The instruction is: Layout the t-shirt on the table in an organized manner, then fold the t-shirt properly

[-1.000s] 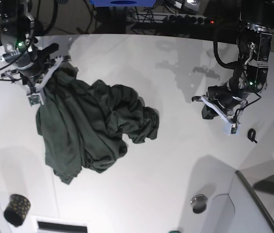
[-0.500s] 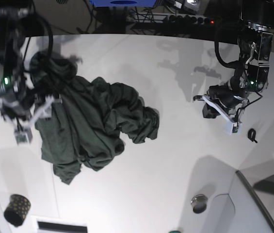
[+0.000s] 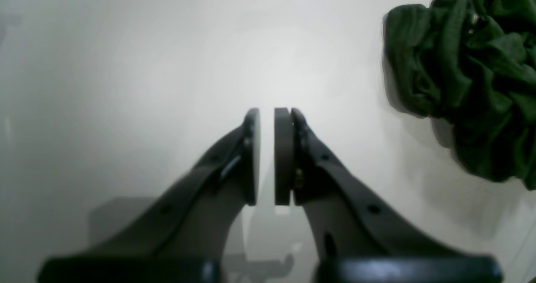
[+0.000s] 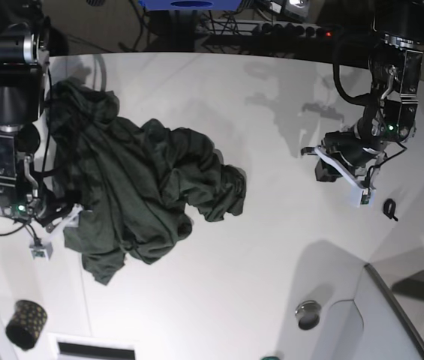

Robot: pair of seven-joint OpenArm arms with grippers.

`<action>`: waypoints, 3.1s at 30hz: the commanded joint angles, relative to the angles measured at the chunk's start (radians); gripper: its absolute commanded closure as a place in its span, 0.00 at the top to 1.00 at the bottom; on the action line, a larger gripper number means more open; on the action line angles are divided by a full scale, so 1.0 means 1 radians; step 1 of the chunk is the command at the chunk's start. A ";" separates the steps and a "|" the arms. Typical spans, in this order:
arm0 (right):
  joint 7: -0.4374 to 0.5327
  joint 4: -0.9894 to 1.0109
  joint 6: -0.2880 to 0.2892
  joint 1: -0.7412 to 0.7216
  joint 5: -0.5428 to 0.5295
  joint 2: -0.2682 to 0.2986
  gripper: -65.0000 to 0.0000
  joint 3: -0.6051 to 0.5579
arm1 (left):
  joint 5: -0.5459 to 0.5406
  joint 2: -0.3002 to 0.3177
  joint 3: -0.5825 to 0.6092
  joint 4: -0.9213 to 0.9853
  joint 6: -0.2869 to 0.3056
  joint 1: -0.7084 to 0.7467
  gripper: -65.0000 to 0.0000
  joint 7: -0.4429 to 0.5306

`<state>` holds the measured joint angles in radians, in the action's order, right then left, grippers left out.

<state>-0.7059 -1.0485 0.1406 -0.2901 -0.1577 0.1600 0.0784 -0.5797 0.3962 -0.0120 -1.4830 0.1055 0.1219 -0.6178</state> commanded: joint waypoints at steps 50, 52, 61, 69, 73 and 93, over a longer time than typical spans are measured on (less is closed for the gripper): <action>-0.370 -0.895 0.107 0.334 -0.009 -0.061 0.01 0.008 | -0.007 0.005 -0.009 0.022 0.004 -0.021 0.09 0.016; -0.367 -0.944 0.112 0.414 -0.009 -0.084 0.01 0.004 | -0.007 0.005 -0.009 0.022 0.004 -0.023 0.09 0.016; -0.372 -0.927 0.347 0.633 -0.009 -0.129 0.01 0.005 | -0.007 0.010 0.001 0.018 0.004 -0.046 0.09 0.016; -0.372 -0.817 0.362 0.655 -0.004 -0.081 0.11 0.013 | -0.007 0.011 0.002 0.022 0.004 -0.063 0.09 0.016; -0.372 -0.950 0.359 0.664 -0.003 -0.084 0.42 0.013 | -0.007 0.011 -0.004 0.022 0.004 -0.055 0.10 0.016; -0.358 -0.734 0.196 0.338 0.083 -0.095 0.49 -0.282 | -0.007 0.027 -0.001 0.012 0.006 -0.009 0.10 0.019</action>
<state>-1.0817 -1.7607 0.3473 0.0620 -0.0704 0.0643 -0.2066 -0.5774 0.4091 -0.0105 -1.4502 0.1055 0.1226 -0.6174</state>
